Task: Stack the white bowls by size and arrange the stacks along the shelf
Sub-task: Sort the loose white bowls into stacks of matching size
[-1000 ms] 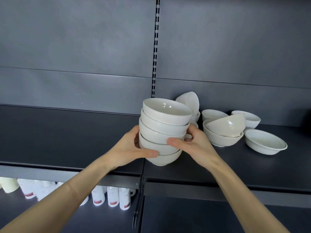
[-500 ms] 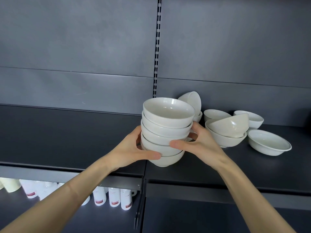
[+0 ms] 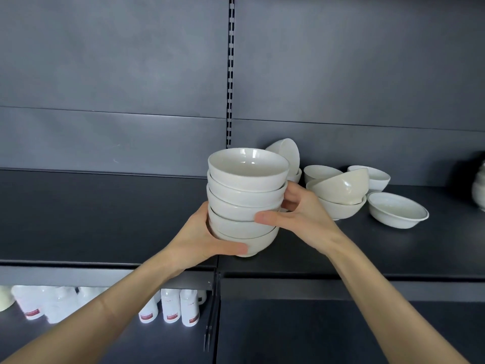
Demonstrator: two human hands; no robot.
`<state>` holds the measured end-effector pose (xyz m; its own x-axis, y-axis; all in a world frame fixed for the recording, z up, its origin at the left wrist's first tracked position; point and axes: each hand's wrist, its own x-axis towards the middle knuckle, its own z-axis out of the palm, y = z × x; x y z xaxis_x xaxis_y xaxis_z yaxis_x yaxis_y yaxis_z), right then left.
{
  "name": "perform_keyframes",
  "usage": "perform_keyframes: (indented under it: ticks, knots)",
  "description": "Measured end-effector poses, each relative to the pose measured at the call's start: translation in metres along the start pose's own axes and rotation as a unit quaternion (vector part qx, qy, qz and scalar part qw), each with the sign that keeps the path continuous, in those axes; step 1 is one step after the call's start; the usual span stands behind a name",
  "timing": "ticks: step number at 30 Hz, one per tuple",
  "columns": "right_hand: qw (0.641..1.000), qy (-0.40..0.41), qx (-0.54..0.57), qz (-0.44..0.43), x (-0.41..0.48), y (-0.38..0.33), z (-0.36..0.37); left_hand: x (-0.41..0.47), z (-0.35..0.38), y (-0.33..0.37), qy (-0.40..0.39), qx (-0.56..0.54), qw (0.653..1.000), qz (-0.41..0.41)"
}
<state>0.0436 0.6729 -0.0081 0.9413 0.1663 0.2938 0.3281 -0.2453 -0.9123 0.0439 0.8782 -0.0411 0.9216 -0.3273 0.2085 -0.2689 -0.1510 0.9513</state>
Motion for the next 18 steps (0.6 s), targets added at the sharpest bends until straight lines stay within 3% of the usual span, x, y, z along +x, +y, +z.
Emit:
perform_keyframes:
  ticks: [9, 18]
  knots:
    - [1.0, 0.021, 0.009, -0.004, -0.04, -0.021, -0.044, -0.015, 0.04, 0.045, -0.02, 0.006, 0.999, 0.03]
    - [0.997, 0.069, -0.017, -0.011, -0.103, -0.024, -0.158, 0.001, 0.161, 0.084, -0.07, 0.005, 0.995, 0.076]
